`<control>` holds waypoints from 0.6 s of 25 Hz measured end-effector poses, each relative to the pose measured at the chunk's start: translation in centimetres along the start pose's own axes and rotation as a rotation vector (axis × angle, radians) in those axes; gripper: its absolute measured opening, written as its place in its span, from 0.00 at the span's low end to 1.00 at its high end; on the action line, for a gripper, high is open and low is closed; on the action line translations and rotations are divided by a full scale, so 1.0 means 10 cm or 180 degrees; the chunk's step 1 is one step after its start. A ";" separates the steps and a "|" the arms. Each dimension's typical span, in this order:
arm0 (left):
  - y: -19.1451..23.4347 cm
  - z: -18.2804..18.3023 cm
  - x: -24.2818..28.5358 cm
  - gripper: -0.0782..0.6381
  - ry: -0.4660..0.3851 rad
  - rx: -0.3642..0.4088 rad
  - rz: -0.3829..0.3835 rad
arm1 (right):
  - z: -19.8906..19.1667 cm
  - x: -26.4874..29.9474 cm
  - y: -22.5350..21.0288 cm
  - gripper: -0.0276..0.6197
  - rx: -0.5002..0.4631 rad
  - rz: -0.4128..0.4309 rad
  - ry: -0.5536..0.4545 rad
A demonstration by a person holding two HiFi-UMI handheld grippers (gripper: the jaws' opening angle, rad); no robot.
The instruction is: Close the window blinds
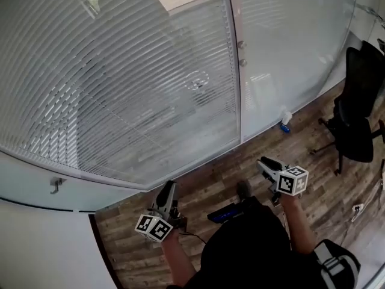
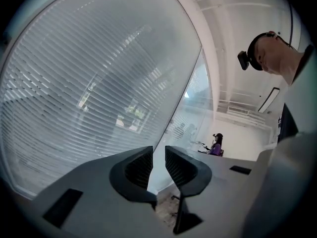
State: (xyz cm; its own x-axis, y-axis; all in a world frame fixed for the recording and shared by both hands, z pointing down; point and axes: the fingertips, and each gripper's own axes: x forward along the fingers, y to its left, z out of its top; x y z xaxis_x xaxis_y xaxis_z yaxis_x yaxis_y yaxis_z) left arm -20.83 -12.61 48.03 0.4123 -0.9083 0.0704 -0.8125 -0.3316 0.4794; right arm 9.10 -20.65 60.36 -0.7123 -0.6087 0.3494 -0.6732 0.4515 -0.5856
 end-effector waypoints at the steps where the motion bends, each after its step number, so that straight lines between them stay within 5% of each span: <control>1: -0.05 -0.11 -0.10 0.23 -0.0002 -0.0059 -0.0070 | -0.16 -0.17 0.07 0.24 0.0064 -0.0047 -0.0028; 8: -0.46 -0.74 -0.86 0.23 -0.0064 -0.0539 -0.0403 | -0.77 -1.18 0.64 0.24 -0.0025 -0.0177 -0.0055; 15: -0.68 -0.48 -1.31 0.23 -0.0462 -0.0348 -0.0408 | -0.70 -1.41 1.08 0.24 -0.0194 0.0167 -0.0148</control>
State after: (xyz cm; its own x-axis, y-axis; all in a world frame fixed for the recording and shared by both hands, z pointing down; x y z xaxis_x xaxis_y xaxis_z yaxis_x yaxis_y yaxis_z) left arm -18.69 2.79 48.08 0.4392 -0.8903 -0.1202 -0.7044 -0.4243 0.5690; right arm 10.49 -2.59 54.23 -0.7378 -0.6123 0.2842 -0.6471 0.5215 -0.5562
